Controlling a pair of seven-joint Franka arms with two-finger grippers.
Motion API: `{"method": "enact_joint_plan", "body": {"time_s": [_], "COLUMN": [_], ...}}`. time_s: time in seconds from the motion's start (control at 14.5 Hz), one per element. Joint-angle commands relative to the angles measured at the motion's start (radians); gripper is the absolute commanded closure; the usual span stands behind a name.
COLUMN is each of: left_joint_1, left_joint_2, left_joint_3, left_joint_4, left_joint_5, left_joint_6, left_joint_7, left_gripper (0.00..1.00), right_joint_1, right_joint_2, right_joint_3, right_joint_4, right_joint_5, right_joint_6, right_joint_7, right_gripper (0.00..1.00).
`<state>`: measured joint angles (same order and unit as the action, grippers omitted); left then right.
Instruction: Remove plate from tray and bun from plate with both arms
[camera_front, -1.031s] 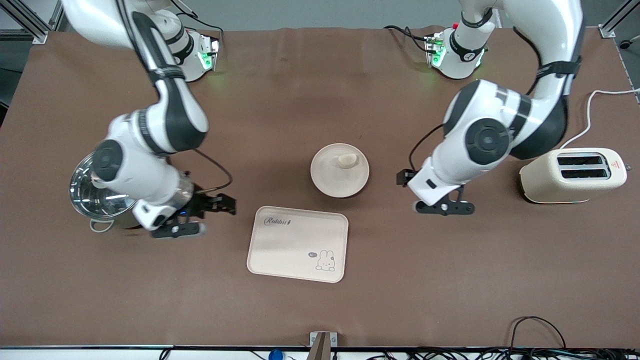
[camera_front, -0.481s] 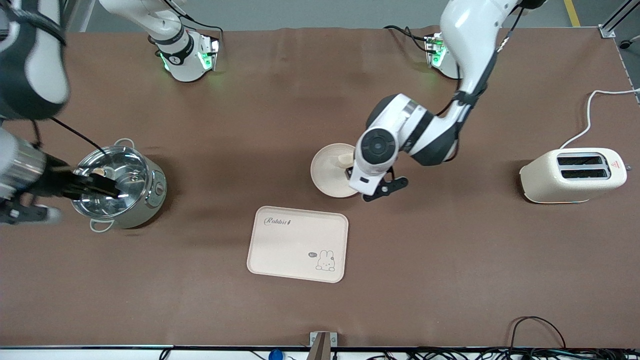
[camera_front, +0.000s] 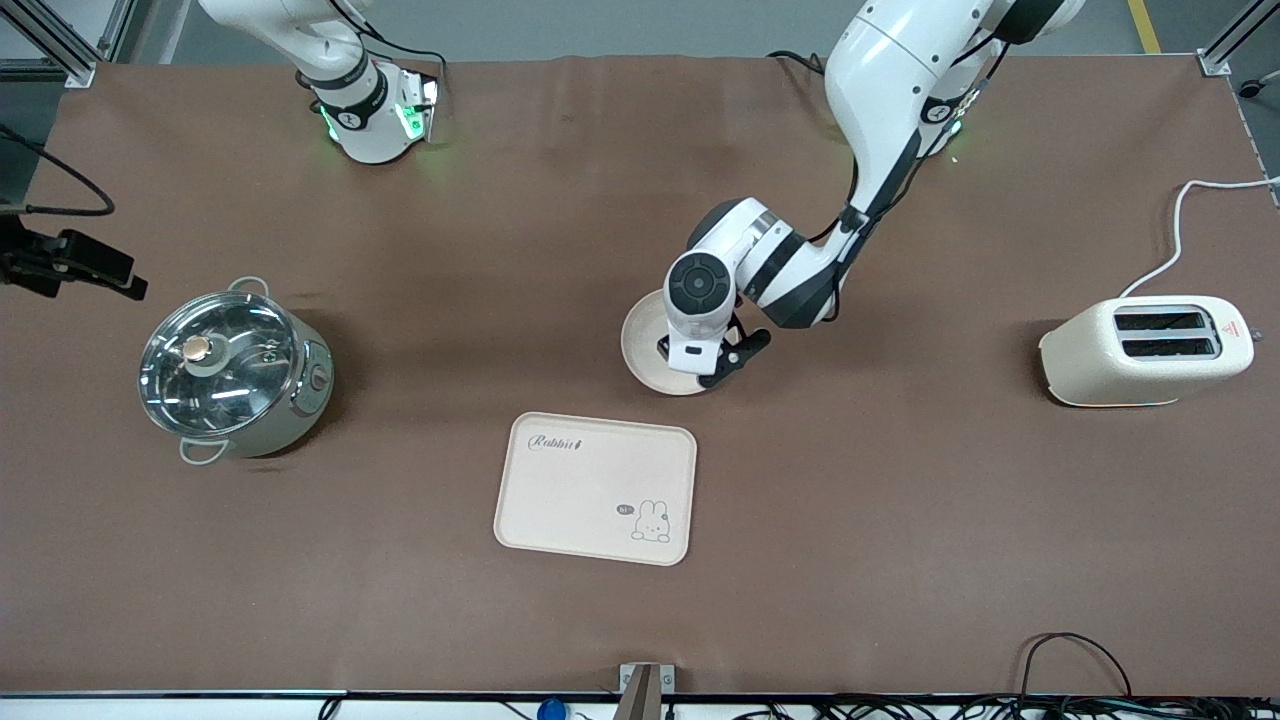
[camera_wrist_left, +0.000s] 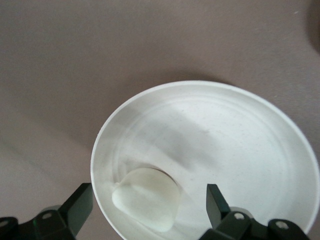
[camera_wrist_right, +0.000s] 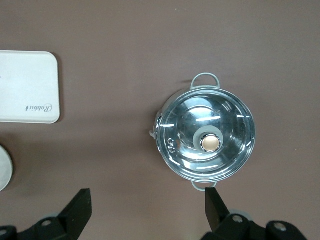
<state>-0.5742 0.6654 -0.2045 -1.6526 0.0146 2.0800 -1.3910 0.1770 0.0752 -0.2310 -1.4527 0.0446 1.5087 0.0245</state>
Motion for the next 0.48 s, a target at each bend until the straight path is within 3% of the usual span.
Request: {"method": "enact_joint_plan", "body": {"time_s": [0.0, 0.14, 0.41], "left_joint_1": [-0.016, -0.016, -0.019], "left_joint_2": [-0.006, -0.004, 0.005], "left_joint_3": [0.0, 0.0, -0.001], "left_joint_4": [-0.029, -0.029, -0.052], "left_joint_5": [-0.008, -0.015, -0.015], "left_joint_6": [0.02, 0.032, 0.032], "left_joint_7": [-0.016, -0.019, -0.022], "left_gripper": [0.05, 0.13, 0.14], "right_joint_1": [0.036, 0.032, 0.032], "right_joint_2": [-0.15, -0.144, -0.114], "right_joint_3": [0.012, 0.009, 0.009], "right_joint_4": [-0.231, -0.177, -0.081], "right_joint_5": [-0.049, -0.048, -0.051], "right_joint_6": [0.134, 0.084, 0.032], "right_joint_7": [0.043, 0.029, 0.031], "right_gripper": [0.0, 0.0, 0.0]}}
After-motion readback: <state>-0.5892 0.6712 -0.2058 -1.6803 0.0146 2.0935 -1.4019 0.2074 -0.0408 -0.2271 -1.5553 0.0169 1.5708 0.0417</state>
